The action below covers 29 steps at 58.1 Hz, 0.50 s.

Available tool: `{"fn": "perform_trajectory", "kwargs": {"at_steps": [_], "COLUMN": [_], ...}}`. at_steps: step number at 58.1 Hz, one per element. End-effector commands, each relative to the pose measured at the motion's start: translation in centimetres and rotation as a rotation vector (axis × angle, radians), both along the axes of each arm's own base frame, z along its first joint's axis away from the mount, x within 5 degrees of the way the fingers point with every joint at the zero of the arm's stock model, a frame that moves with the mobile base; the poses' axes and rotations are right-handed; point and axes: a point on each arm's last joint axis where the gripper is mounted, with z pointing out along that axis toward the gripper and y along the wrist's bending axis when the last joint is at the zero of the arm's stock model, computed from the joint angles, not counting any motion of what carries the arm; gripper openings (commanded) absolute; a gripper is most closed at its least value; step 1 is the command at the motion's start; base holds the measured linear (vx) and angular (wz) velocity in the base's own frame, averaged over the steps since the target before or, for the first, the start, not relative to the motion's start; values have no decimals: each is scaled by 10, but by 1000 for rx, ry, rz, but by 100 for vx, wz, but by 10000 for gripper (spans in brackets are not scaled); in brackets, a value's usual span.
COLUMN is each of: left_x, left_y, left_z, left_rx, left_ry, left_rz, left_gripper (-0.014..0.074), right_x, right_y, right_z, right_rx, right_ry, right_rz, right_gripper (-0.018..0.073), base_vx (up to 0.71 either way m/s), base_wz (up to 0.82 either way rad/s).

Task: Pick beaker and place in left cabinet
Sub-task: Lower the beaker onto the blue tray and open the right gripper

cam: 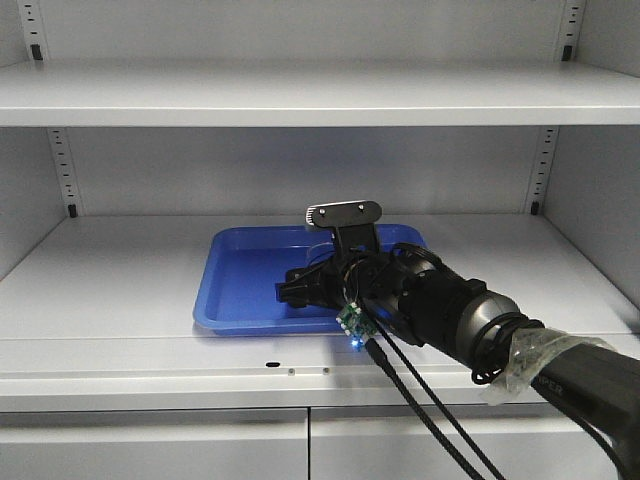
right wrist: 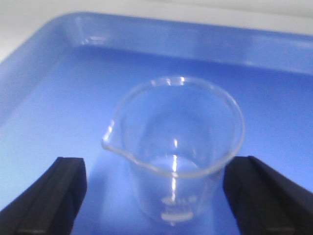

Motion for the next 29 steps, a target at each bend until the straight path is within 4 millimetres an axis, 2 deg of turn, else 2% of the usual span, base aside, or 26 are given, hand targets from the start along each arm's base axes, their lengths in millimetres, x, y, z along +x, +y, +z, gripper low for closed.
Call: {"fn": "perform_trajectory", "kwargs": {"at_steps": [1,29], "left_x": [1,1], "left_y": [0,0], "left_z": [14,14], "left_rx": [-34,-34], "left_ry": [-105,-105], "left_rz": [5,5], "left_gripper": [-6,-6], "right_x": [-10,-30], "right_y": [-6,-21], "right_z": [55,77], "right_rx": [53,69], "right_ry": [-125,-9], "right_rz": [14,-89], "right_gripper": [599,593], "base_vx": [0,0], "base_wz": [0,0]}}
